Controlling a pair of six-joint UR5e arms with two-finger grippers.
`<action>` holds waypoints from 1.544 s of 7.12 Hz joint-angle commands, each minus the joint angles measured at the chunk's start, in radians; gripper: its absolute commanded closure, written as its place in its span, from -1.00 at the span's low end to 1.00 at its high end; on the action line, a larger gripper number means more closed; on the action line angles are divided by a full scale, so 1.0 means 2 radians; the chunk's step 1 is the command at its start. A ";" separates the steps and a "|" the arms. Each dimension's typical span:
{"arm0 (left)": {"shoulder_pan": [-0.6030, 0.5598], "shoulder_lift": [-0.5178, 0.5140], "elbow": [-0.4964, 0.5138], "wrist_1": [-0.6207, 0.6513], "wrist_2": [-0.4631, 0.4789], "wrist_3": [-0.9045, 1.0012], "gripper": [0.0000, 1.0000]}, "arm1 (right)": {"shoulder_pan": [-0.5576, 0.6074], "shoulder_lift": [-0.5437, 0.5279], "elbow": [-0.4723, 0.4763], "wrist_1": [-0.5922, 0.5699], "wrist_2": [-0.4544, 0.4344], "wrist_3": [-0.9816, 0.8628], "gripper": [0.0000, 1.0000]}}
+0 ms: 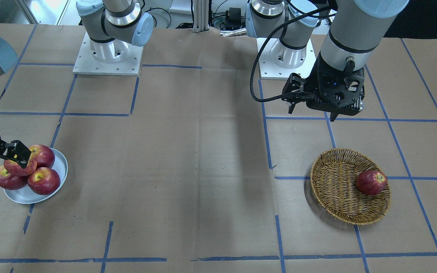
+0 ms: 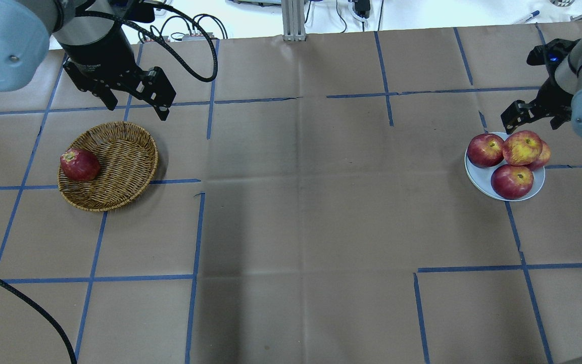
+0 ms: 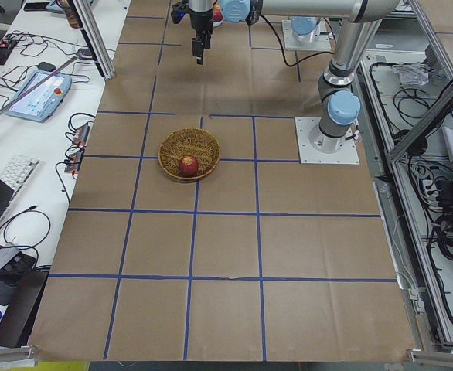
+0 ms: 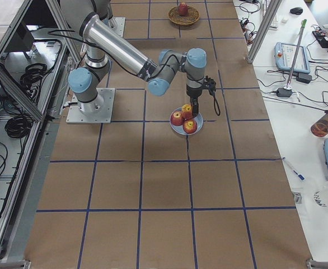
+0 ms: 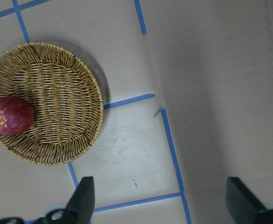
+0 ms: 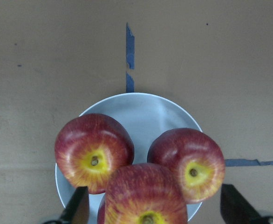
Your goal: Transfer apple from basket to plate
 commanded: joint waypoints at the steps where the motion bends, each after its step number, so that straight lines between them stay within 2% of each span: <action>1: 0.000 0.000 0.000 0.000 0.000 0.001 -0.98 | 0.033 -0.045 -0.043 0.099 0.000 0.031 -1.00; 3: 0.000 0.000 0.000 0.000 0.000 0.000 -0.98 | 0.088 -0.087 -0.066 0.203 0.001 0.072 -1.00; 4: 0.000 0.000 0.000 0.000 0.000 0.000 -0.98 | 0.121 -0.101 -0.068 0.228 0.009 0.085 -1.00; 5: 0.000 0.000 0.000 0.000 0.000 0.000 -0.98 | 0.154 -0.111 -0.069 0.234 0.021 0.128 -1.00; 7: 0.000 0.000 0.000 -0.001 0.000 0.001 -0.98 | 0.195 -0.116 -0.069 0.234 0.018 0.163 -1.00; 11: 0.001 0.000 -0.001 -0.003 0.001 0.001 -0.98 | 0.195 -0.113 -0.079 0.233 0.007 0.180 -1.00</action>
